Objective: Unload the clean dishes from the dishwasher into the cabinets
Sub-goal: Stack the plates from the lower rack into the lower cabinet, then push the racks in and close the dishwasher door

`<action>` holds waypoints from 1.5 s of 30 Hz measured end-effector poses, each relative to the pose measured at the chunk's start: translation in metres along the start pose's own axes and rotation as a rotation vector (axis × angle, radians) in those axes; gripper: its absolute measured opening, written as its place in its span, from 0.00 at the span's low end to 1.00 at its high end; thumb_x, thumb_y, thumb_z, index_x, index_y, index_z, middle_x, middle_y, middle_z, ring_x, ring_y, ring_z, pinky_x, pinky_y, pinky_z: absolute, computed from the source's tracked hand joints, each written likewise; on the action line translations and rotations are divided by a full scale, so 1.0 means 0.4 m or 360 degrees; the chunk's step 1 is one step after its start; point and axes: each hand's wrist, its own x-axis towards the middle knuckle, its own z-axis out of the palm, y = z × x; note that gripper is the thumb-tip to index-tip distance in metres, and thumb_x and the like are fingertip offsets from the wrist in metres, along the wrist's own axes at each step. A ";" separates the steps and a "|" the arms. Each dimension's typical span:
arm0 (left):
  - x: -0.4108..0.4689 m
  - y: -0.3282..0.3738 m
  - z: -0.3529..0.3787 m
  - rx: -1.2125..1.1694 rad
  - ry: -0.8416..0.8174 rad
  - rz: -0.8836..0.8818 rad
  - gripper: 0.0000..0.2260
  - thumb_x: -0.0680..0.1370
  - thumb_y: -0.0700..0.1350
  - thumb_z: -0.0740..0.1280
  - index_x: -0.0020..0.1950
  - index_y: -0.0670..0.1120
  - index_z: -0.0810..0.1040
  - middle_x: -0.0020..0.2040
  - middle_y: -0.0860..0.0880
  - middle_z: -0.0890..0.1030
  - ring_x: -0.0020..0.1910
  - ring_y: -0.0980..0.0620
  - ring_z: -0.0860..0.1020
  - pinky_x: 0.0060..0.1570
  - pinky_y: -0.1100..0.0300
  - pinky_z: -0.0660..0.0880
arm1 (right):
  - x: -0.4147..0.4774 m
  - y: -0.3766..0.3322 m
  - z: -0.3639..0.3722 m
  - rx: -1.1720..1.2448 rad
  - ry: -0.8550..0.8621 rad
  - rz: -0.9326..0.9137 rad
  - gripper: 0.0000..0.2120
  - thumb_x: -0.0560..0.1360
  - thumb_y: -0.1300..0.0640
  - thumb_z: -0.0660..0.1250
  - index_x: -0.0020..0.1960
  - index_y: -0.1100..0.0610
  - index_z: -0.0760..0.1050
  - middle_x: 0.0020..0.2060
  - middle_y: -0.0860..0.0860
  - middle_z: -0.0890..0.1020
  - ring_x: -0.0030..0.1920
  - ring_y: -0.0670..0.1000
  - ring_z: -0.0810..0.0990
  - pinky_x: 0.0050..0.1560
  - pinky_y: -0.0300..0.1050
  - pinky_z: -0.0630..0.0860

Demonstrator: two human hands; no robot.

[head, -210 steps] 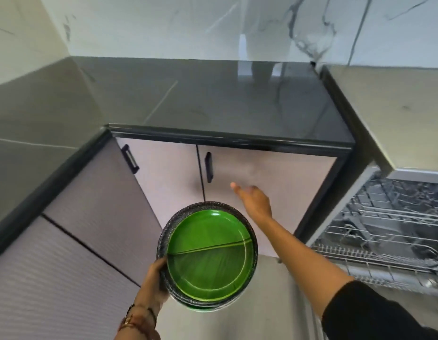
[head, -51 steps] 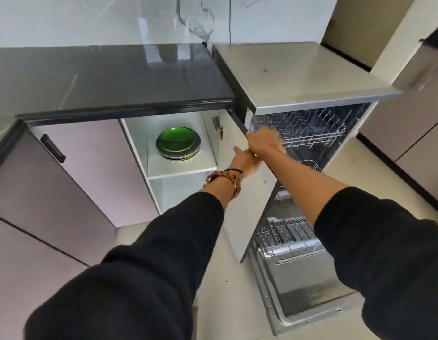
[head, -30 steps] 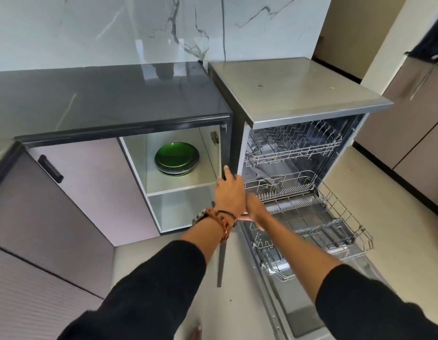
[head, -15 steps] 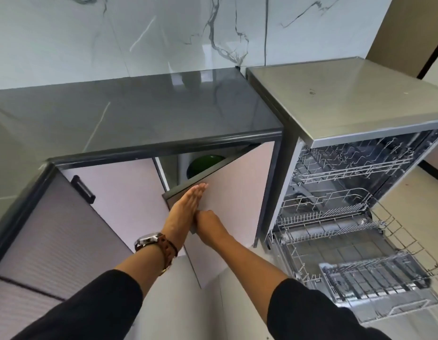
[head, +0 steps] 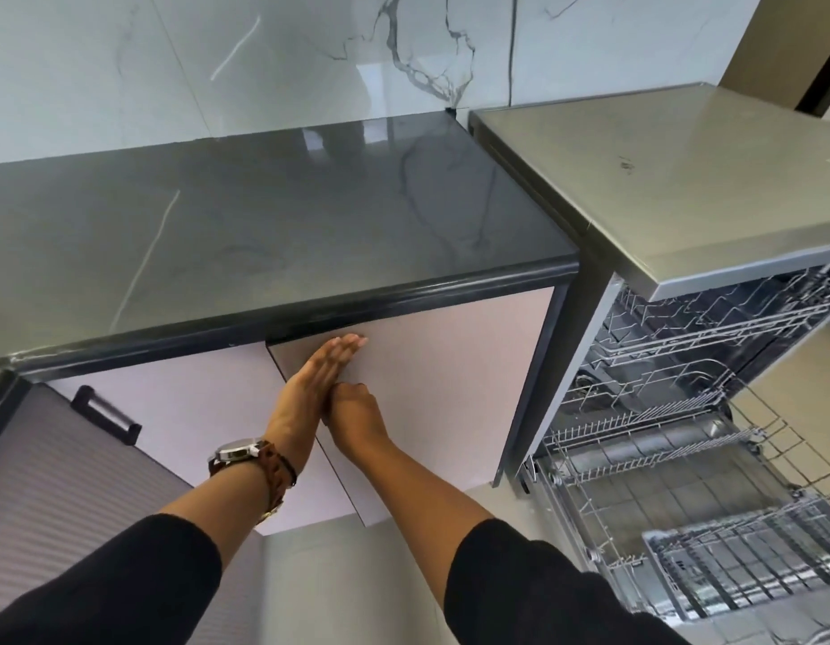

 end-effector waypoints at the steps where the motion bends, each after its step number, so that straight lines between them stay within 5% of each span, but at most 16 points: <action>1: 0.012 0.001 0.011 -0.0025 -0.0028 -0.0013 0.37 0.81 0.55 0.51 0.67 0.32 0.28 0.60 0.26 0.26 0.65 0.31 0.30 0.65 0.44 0.33 | 0.013 -0.006 0.001 0.0026 0.0021 0.0028 0.14 0.81 0.59 0.56 0.61 0.64 0.74 0.56 0.62 0.80 0.54 0.60 0.79 0.57 0.51 0.75; 3: 0.030 0.000 0.025 -0.0060 -0.0057 -0.0025 0.38 0.81 0.54 0.53 0.69 0.34 0.29 0.60 0.26 0.25 0.61 0.29 0.29 0.66 0.44 0.33 | 0.036 -0.013 0.002 0.0046 0.0074 0.0070 0.14 0.81 0.59 0.55 0.60 0.64 0.74 0.55 0.61 0.80 0.54 0.60 0.79 0.56 0.50 0.75; 7: 0.061 -0.004 0.040 0.0044 -0.0012 0.0080 0.37 0.81 0.52 0.55 0.73 0.37 0.30 0.72 0.35 0.29 0.72 0.38 0.33 0.70 0.46 0.36 | 0.068 -0.021 0.004 0.0074 0.0152 0.0060 0.13 0.81 0.61 0.56 0.60 0.64 0.75 0.56 0.61 0.80 0.56 0.60 0.79 0.58 0.50 0.75; 11: 0.070 0.005 0.039 -0.0073 -0.0032 0.0029 0.36 0.81 0.48 0.56 0.73 0.37 0.31 0.74 0.37 0.31 0.74 0.40 0.34 0.73 0.47 0.38 | 0.078 -0.004 0.010 0.0170 0.0158 0.0122 0.14 0.81 0.59 0.55 0.59 0.64 0.75 0.57 0.60 0.80 0.57 0.58 0.79 0.57 0.47 0.75; 16: 0.059 0.061 -0.061 -0.0706 -0.0198 -0.0082 0.31 0.81 0.48 0.53 0.75 0.35 0.39 0.75 0.33 0.36 0.75 0.37 0.39 0.73 0.45 0.39 | 0.011 0.105 -0.048 0.0230 0.0128 0.0129 0.15 0.80 0.55 0.59 0.62 0.63 0.72 0.59 0.61 0.78 0.58 0.61 0.77 0.57 0.50 0.75; 21: 0.044 0.224 -0.320 -0.1447 -0.0319 0.0062 0.32 0.80 0.44 0.53 0.75 0.37 0.36 0.76 0.36 0.37 0.76 0.37 0.40 0.73 0.46 0.35 | -0.177 0.427 -0.179 0.0059 0.0172 0.0245 0.17 0.78 0.53 0.62 0.63 0.62 0.73 0.58 0.62 0.79 0.60 0.61 0.77 0.61 0.50 0.73; 23: 0.033 0.307 -0.458 -0.1737 -0.0299 0.0161 0.33 0.76 0.40 0.59 0.77 0.39 0.45 0.77 0.36 0.45 0.76 0.37 0.47 0.70 0.49 0.27 | -0.274 0.593 -0.245 0.0008 0.0177 0.0440 0.14 0.78 0.55 0.63 0.60 0.61 0.75 0.56 0.62 0.80 0.58 0.61 0.78 0.59 0.50 0.74; 26: 0.018 0.384 -0.706 -0.1841 -0.0167 0.0479 0.38 0.55 0.39 0.76 0.66 0.40 0.75 0.68 0.36 0.72 0.66 0.36 0.72 0.71 0.51 0.26 | -0.447 0.843 -0.361 -0.0082 0.0217 0.0752 0.11 0.77 0.56 0.62 0.57 0.59 0.77 0.53 0.62 0.82 0.56 0.60 0.79 0.53 0.49 0.75; 29: 0.003 0.471 -0.932 -0.2136 -0.0070 0.0548 0.35 0.74 0.37 0.61 0.77 0.44 0.49 0.78 0.39 0.47 0.77 0.39 0.48 0.72 0.49 0.34 | -0.598 1.049 -0.474 -0.0262 0.0162 0.0926 0.13 0.78 0.54 0.61 0.60 0.57 0.74 0.55 0.60 0.81 0.58 0.59 0.79 0.53 0.47 0.75; 31: 0.016 0.521 -1.085 -0.2242 -0.0132 0.0611 0.33 0.77 0.34 0.54 0.77 0.46 0.41 0.78 0.41 0.41 0.77 0.41 0.41 0.74 0.49 0.39 | -0.673 1.170 -0.546 -0.0431 0.0075 0.0908 0.15 0.77 0.53 0.61 0.63 0.55 0.72 0.58 0.58 0.80 0.59 0.58 0.78 0.56 0.47 0.75; 39: 0.059 0.695 -1.459 -0.2441 -0.0071 0.0879 0.28 0.79 0.36 0.51 0.77 0.44 0.45 0.78 0.42 0.46 0.77 0.44 0.44 0.75 0.49 0.41 | -0.798 1.507 -0.661 -0.1028 -0.0385 0.0589 0.19 0.79 0.65 0.53 0.70 0.58 0.66 0.66 0.56 0.73 0.65 0.54 0.73 0.64 0.46 0.70; 43: 0.062 0.767 -1.552 -0.2538 -0.0140 0.0842 0.25 0.78 0.36 0.39 0.77 0.41 0.45 0.78 0.42 0.46 0.77 0.44 0.46 0.76 0.51 0.44 | -0.801 1.582 -0.635 -0.1201 -0.0478 0.0477 0.19 0.80 0.65 0.51 0.70 0.60 0.63 0.69 0.58 0.67 0.67 0.54 0.70 0.63 0.46 0.70; 45: 0.064 0.798 -1.572 -0.2529 -0.0237 0.0911 0.26 0.80 0.34 0.46 0.77 0.41 0.43 0.78 0.43 0.44 0.77 0.45 0.44 0.76 0.51 0.43 | -0.794 1.607 -0.617 -0.1227 -0.0516 0.0462 0.20 0.80 0.64 0.52 0.72 0.60 0.60 0.70 0.59 0.64 0.66 0.56 0.71 0.62 0.47 0.72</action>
